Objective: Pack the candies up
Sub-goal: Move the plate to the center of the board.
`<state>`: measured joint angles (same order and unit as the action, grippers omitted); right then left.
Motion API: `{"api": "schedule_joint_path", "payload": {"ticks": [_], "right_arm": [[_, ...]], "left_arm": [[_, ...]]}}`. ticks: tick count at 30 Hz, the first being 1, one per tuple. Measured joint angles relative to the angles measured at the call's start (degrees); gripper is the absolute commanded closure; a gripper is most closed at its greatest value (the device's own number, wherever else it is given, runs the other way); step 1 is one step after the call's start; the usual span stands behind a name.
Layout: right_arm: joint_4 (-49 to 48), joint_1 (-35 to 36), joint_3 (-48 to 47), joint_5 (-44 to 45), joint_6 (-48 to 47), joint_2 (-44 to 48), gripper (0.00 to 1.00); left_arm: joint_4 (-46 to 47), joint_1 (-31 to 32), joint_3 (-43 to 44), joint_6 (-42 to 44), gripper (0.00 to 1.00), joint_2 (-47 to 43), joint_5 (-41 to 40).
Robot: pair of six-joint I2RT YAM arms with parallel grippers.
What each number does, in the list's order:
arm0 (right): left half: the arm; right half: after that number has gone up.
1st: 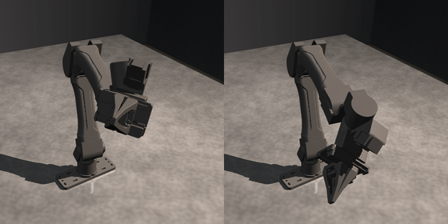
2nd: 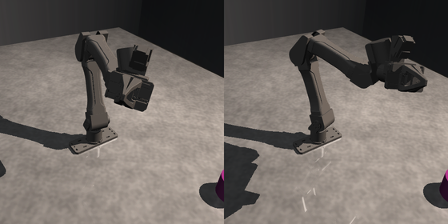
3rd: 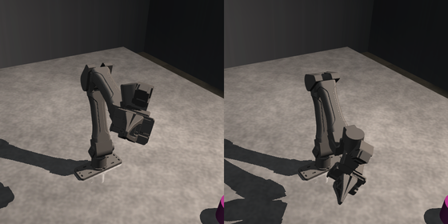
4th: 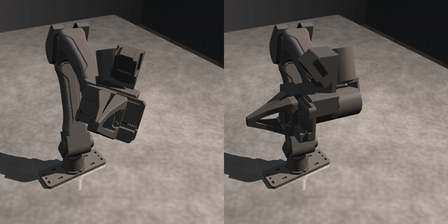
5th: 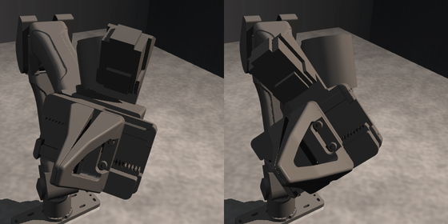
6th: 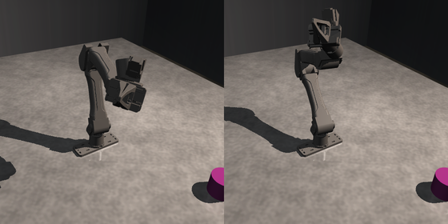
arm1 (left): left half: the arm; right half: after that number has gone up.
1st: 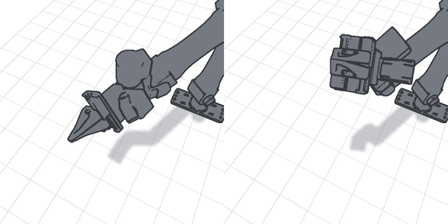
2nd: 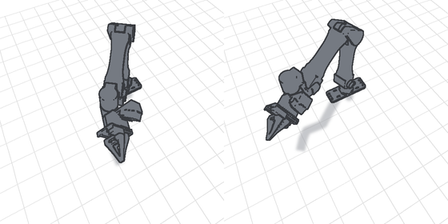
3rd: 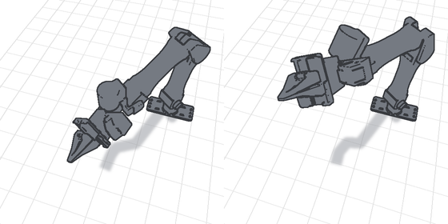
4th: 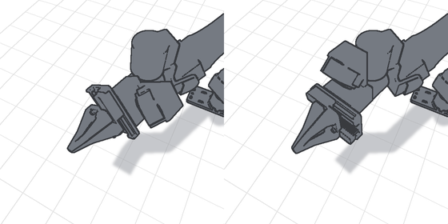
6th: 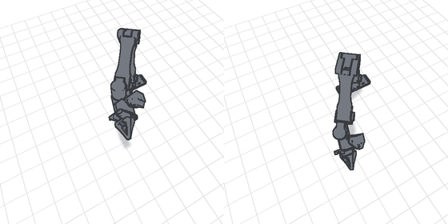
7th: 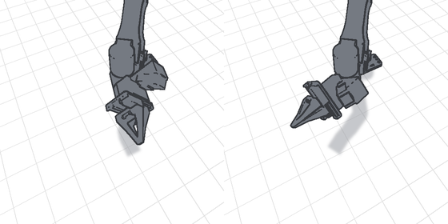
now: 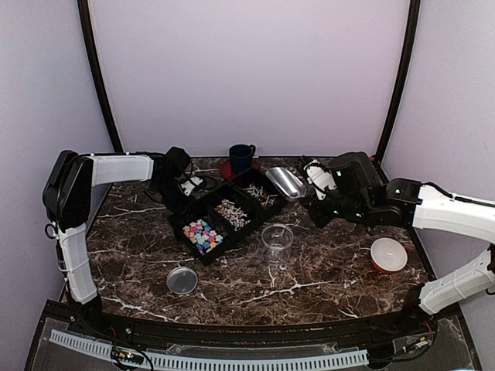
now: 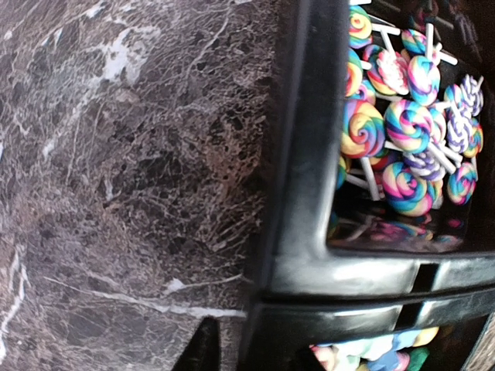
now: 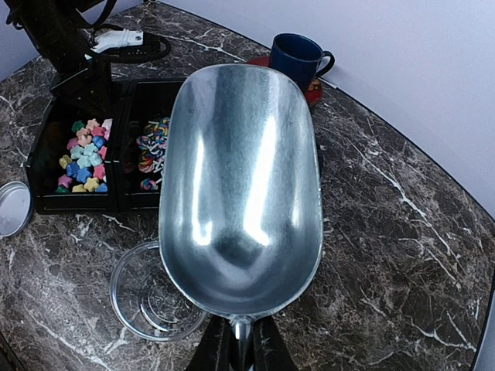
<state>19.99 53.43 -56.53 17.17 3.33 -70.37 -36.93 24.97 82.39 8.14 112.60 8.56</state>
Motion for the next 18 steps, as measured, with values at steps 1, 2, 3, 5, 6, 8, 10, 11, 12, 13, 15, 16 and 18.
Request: {"api": "schedule_joint_path", "payload": {"ticks": [1, 2, 3, 5, 6, 8, 10, 11, 12, 13, 15, 16, 18], "right_arm": [[0.22, 0.09, -0.13, -0.04, 0.0, 0.0, 1.0], [0.39, 0.17, -0.26, -0.07, 0.0, -0.02, 1.0], [0.66, 0.26, -0.44, -0.15, 0.0, -0.04, 1.0], [1.38, 0.44, -1.07, -0.26, -0.04, -0.22, 1.0], [2.01, 0.48, -1.7, -0.37, -0.09, -0.37, 1.0], [2.73, 0.7, -2.43, -0.46, -0.26, -0.57, 1.0], [3.76, 0.94, -3.43, -0.48, -0.59, -0.79, 1.0], [4.17, 1.03, -3.82, -0.52, -0.76, -0.83, 1.0], [4.42, 1.14, -4.2, -0.55, -0.92, -0.83, 1.0], [4.7, 1.27, -4.59, -0.55, -1.11, -0.83, 1.0], [4.98, 1.46, -4.96, -0.57, -1.33, -0.83, 1.0], [5.11, 1.53, -5.03, -0.59, -1.38, -0.83, 1.0], [5.66, 1.73, -5.2, -0.7, -1.51, -1.01, 1.0]], "left_arm": [[0.02, -0.02, 0.0, 0.02, 0.78, 0.0, -0.09], [0.02, -0.04, 0.0, 0.04, 0.79, 0.0, -0.04], [0.02, -0.04, 0.0, 0.11, 0.79, 0.0, 0.0], [0.02, -0.04, 0.0, 0.13, 0.81, 0.0, 0.02], [0.02, -0.04, 0.0, 0.13, 0.81, 0.0, 0.02], [0.02, -0.07, 0.0, 0.15, 0.81, 0.0, 0.11], [0.02, -0.04, 0.0, 0.15, 0.81, 0.0, 0.28], [0.02, -0.04, 0.0, 0.15, 0.81, 0.0, 0.42], [0.04, -0.04, 0.0, 0.15, 0.81, 0.0, 0.57], [0.02, -0.07, 0.0, 0.15, 0.82, 0.0, 0.66], [0.02, -0.04, 0.0, 0.15, 0.86, 0.0, 0.87], [0.02, -0.04, 0.0, 0.15, 0.87, 0.02, 0.94], [-0.02, -0.04, 0.0, 0.72, 0.9, 0.11, 1.57]]}}
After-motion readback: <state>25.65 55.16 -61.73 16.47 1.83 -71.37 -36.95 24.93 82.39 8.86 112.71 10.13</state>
